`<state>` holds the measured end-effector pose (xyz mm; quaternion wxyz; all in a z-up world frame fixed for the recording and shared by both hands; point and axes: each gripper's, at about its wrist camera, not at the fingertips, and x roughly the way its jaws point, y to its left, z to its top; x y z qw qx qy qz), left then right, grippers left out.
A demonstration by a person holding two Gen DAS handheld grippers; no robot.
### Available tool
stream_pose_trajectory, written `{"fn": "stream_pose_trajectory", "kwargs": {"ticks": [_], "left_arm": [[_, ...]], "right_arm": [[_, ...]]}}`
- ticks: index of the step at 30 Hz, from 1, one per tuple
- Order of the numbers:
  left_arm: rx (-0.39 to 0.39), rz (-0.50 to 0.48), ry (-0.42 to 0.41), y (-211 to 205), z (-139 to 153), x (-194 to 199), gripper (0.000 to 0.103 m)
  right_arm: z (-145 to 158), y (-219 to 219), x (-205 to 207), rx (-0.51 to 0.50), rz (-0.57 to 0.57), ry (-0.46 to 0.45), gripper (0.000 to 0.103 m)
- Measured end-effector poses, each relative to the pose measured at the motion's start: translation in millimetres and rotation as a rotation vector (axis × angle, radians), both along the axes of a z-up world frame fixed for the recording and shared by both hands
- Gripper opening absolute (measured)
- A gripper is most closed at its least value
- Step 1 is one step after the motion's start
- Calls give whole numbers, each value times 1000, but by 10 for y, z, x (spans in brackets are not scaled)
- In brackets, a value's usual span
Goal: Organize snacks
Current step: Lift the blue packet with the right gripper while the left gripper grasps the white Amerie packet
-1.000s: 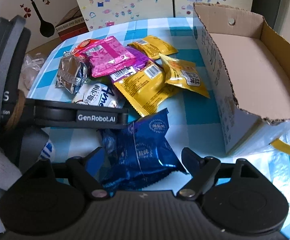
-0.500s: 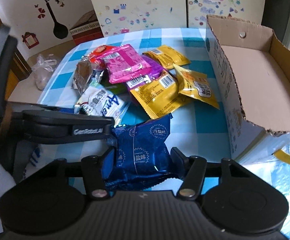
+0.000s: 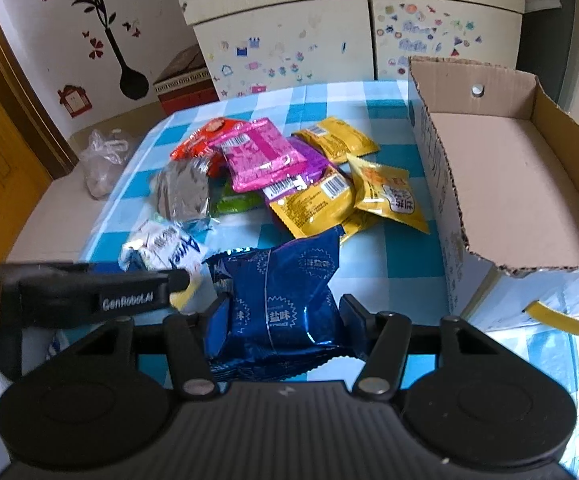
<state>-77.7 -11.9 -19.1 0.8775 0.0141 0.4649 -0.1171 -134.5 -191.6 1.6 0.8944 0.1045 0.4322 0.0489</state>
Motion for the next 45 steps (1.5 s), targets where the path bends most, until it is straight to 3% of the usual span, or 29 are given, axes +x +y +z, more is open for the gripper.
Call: {"fn": "stream_pose_trajectory", "kwargs": {"ticks": [4, 6, 13, 14, 15, 17, 21, 27, 30, 33, 35, 45], "left_arm": [[-1, -6, -21, 2, 62, -133, 48], [-6, -6, -22, 6, 79, -198, 38], [6, 13, 1, 1, 35, -273, 39], [-12, 30, 10, 29, 12, -263, 48], [-32, 45, 18, 61, -8, -254, 64], [-51, 81, 16, 116, -30, -235, 78], [-38, 110, 4, 113, -49, -170, 85], [86, 20, -34, -136, -142, -101, 95], [147, 18, -31, -215, -254, -43, 91], [82, 11, -38, -191, -263, -46, 73], [83, -2, -43, -206, -238, -77, 67], [66, 2, -75, -243, -38, -264, 67]], "right_arm": [[67, -13, -36, 17, 6, -23, 59], [90, -25, -50, 20, 5, -33, 59], [147, -68, -99, 39, -1, -51, 59], [150, -74, -102, 40, -2, -51, 59], [157, -78, -107, 43, -1, -50, 59], [179, -82, -118, 48, -1, -53, 59], [194, -90, -124, 60, -1, -61, 59], [119, -123, -80, 74, -21, -50, 59], [64, -164, -55, 77, -43, -32, 59], [45, -180, -45, 85, -48, -29, 59], [25, -182, -30, 90, -50, -25, 59], [24, -196, -15, 114, -42, -38, 59]]}}
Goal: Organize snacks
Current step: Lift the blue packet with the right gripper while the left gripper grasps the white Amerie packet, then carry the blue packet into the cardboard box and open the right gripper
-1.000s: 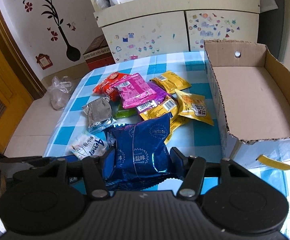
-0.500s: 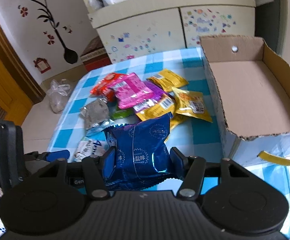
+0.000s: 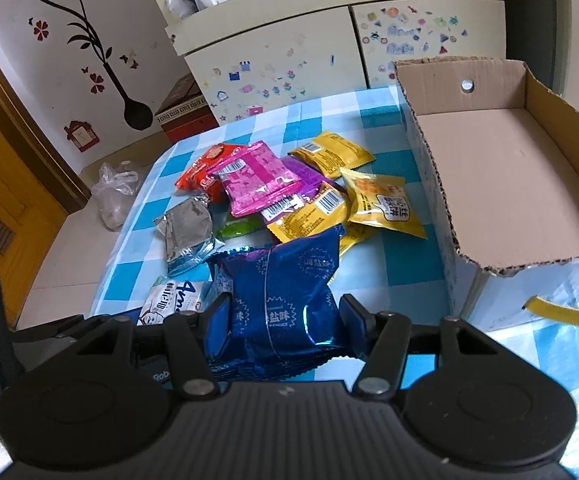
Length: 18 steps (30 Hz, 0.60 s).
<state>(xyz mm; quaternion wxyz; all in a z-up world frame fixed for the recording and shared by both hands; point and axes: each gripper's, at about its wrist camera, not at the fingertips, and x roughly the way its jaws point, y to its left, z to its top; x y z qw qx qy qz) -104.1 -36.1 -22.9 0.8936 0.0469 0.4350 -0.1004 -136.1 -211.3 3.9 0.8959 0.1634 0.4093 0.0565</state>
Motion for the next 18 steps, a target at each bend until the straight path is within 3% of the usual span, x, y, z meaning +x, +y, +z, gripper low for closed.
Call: {"fn": "stream_pose_trajectory", "kwargs": {"ticks": [18], "left_arm": [[-17, -14, -88, -229, 516, -121, 67]], "right_arm": [[355, -270, -135, 68, -45, -157, 57]]}}
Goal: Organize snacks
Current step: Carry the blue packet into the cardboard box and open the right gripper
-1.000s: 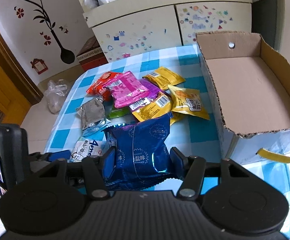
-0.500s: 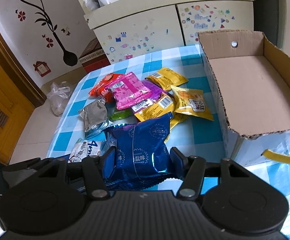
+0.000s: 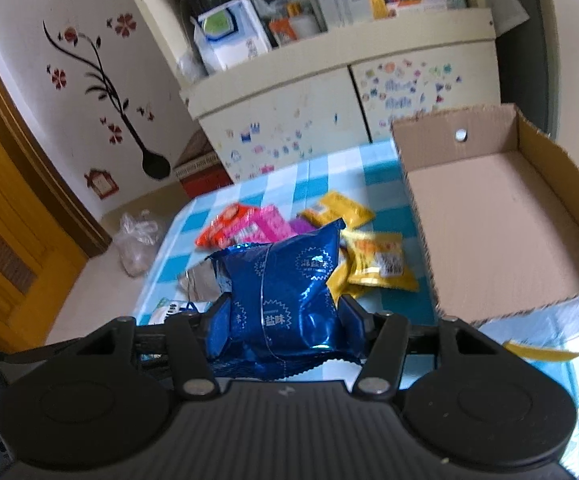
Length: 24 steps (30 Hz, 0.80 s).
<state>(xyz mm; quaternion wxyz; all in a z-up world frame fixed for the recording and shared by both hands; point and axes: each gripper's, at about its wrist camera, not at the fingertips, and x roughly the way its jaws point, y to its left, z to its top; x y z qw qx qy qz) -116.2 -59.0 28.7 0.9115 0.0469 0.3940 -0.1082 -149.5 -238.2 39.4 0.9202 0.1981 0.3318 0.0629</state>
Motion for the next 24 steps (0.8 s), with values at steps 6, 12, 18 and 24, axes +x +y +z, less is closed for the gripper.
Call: {"fn": "stream_pose_trajectory", "kwargs": {"ticks": [6, 12, 18, 24], "left_arm": [[-15, -43, -34, -212, 160, -3, 67], [-36, -66, -53, -397, 281, 43, 67], [-53, -100, -65, -599, 370, 85, 67], [-79, -132, -60, -842, 402, 141, 67]], "right_arm": [[102, -203, -48, 47, -47, -41, 57], [190, -409, -90, 82, -104, -81, 57], [269, -662, -147, 118, -185, -114, 57], [284, -853, -162, 124, -274, -107, 57]]}}
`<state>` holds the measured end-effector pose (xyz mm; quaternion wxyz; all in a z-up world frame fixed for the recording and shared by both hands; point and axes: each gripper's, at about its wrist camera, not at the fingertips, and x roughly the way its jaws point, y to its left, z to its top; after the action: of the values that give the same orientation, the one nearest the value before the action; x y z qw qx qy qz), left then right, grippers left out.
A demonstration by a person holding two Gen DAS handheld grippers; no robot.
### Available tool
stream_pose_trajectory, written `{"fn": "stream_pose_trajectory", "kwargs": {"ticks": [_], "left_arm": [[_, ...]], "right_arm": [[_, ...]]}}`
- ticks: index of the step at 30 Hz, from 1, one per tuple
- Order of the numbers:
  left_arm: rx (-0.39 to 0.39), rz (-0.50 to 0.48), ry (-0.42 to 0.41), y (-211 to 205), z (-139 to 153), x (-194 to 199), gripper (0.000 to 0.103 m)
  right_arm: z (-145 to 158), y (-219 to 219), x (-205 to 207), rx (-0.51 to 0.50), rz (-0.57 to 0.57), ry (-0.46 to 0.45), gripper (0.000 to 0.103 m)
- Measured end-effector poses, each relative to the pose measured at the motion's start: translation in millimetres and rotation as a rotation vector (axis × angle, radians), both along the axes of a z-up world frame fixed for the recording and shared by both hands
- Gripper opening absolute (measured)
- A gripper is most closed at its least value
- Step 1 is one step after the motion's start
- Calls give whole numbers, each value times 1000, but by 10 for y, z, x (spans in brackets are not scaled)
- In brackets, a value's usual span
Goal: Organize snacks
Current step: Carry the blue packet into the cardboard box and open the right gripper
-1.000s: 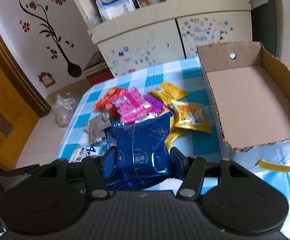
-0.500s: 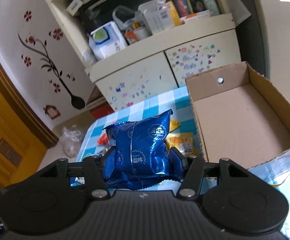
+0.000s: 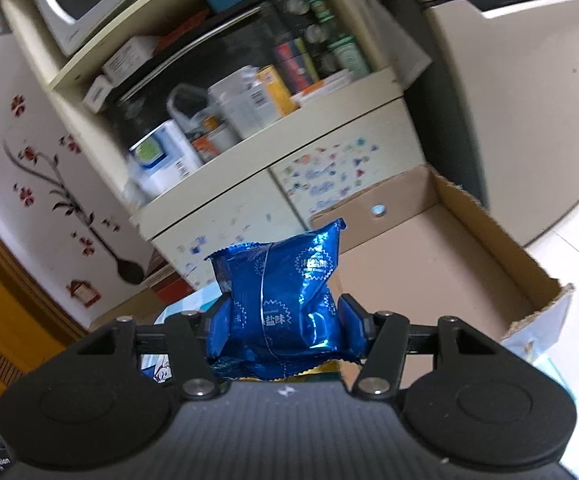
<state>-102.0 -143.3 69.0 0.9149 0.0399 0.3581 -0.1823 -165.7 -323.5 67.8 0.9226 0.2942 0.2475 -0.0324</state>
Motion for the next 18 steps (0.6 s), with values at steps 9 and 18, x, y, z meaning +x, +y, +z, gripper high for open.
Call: {"fn": "stream_pose_trajectory", "kwargs": {"ticks": [9, 18], "left_arm": [[0, -43, 10, -316, -21, 83, 67], [12, -70, 16, -504, -57, 148, 67]], "right_arm": [[-71, -175, -9, 8, -96, 57, 57], [-118, -280, 1, 16, -147, 89, 53]]}}
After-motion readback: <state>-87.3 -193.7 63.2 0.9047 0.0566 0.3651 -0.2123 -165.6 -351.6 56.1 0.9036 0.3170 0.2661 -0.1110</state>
